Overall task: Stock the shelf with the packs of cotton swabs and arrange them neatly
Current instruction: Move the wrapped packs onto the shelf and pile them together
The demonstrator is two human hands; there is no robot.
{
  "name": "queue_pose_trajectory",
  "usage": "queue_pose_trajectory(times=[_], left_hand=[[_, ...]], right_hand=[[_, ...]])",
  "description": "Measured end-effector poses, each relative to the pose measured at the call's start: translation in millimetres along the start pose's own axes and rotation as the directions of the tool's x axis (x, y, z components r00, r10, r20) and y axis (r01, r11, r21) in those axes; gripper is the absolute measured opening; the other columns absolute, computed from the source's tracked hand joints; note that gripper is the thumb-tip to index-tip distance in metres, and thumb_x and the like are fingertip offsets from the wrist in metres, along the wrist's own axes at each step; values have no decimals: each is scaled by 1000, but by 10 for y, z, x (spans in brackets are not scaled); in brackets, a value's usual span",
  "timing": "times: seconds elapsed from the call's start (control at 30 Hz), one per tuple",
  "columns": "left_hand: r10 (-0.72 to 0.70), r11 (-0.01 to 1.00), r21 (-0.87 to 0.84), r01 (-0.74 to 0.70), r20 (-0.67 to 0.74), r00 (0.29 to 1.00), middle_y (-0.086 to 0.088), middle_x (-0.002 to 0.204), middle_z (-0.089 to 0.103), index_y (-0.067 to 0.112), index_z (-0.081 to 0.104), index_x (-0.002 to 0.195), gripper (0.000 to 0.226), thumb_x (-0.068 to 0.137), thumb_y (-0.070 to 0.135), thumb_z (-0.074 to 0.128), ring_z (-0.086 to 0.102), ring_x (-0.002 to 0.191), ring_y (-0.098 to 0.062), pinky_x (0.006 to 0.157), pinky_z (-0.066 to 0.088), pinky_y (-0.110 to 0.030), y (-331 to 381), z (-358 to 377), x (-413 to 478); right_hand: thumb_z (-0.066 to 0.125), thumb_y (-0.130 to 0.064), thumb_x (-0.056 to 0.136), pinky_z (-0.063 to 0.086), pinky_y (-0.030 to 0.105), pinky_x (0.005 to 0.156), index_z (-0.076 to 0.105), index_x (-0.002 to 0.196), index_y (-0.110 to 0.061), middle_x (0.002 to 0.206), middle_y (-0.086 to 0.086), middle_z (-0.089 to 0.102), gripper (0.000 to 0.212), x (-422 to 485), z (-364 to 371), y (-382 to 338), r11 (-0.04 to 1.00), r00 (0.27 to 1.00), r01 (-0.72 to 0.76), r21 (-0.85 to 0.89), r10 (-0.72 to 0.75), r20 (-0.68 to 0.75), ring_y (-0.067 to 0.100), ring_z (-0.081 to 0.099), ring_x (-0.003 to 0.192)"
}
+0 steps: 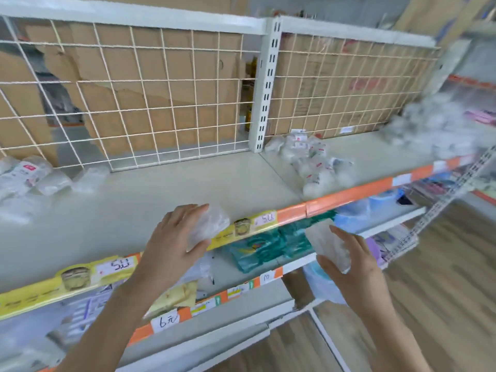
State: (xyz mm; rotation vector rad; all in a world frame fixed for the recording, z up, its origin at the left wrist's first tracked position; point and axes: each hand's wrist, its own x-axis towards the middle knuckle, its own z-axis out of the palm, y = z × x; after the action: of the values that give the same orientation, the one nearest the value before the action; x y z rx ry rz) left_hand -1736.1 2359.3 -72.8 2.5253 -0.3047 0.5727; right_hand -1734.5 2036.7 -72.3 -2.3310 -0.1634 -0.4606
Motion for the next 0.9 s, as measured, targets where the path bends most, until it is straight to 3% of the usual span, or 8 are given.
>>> queue_pose_trajectory(times=[0.07, 0.13, 0.2, 0.37, 0.47, 0.67, 0.8, 0.9], left_hand=[[44, 998, -34, -43, 10, 999, -7, 122, 54, 23, 42, 131, 54, 80, 42, 45, 48, 100, -20, 88, 40, -32, 199, 149, 12], [91, 994, -60, -89, 36, 995, -7, 122, 54, 22, 43, 131, 53, 81, 41, 45, 45, 101, -18, 87, 36, -29, 402, 291, 39], [148, 987, -80, -142, 63, 987, -8, 121, 55, 20, 44, 130, 53, 82, 40, 45, 46, 103, -18, 88, 36, -29, 589, 431, 100], [229, 965, -157, -212, 96, 969, -5, 124, 53, 23, 43, 131, 53, 81, 42, 44, 48, 106, -21, 90, 40, -33, 962, 771, 377], [292, 944, -189, -269, 107, 950, -5, 124, 53, 18, 47, 130, 53, 82, 41, 45, 46, 105, -18, 91, 37, -27, 1199, 993, 603], [365, 912, -245, -329, 122, 923, 0, 128, 50, 17, 48, 133, 55, 84, 42, 47, 42, 113, -14, 95, 29, -17, 1563, 1484, 1174], [381, 893, -301, -334, 112, 918, 0, 132, 49, 15, 48, 134, 53, 83, 30, 56, 39, 119, -11, 99, 32, -31, 1787, 1846, 1657], [405, 877, -327, -352, 107, 908, 0, 134, 48, 18, 47, 135, 52, 85, 27, 59, 38, 121, -12, 99, 31, -31, 1877, 2113, 2056]], right_hand=[[78, -11, 73, 29, 17, 65, 56, 126, -18, 104, -7, 49, 58, -145, -224, 145, 999, 999, -15, -43, 13, -41, 1, 44, 88], [77, -11, 74, 31, 20, 65, 56, 126, -19, 105, -8, 49, 57, -291, -438, 271, 995, 995, -61, -78, 54, -85, 10, 49, 91], [77, -12, 74, 34, 26, 67, 56, 126, -20, 107, -9, 48, 56, -410, -637, 394, 990, 985, -110, -89, 97, -143, 16, 52, 93], [77, -15, 75, 28, 20, 62, 56, 125, -19, 106, -9, 48, 55, -568, -1023, 709, 965, 954, -219, -147, 180, -241, 21, 55, 95], [78, -14, 74, 33, 25, 67, 56, 125, -19, 106, -9, 47, 56, -562, -1217, 905, 948, 929, -275, -160, 220, -297, 25, 57, 93], [74, -18, 78, 32, 26, 69, 52, 128, -25, 108, -11, 47, 55, -248, -1487, 1244, 933, 899, -331, -144, 265, -350, -3, 38, 85], [75, -20, 78, 34, 26, 66, 54, 128, -23, 108, -11, 47, 54, 150, -1656, 1572, 929, 885, -331, -164, 245, -396, -6, 37, 84], [72, -23, 81, 31, 21, 62, 52, 129, -23, 108, -12, 47, 51, 509, -1769, 1809, 923, 880, -341, -179, 247, -406, -3, 39, 89]])
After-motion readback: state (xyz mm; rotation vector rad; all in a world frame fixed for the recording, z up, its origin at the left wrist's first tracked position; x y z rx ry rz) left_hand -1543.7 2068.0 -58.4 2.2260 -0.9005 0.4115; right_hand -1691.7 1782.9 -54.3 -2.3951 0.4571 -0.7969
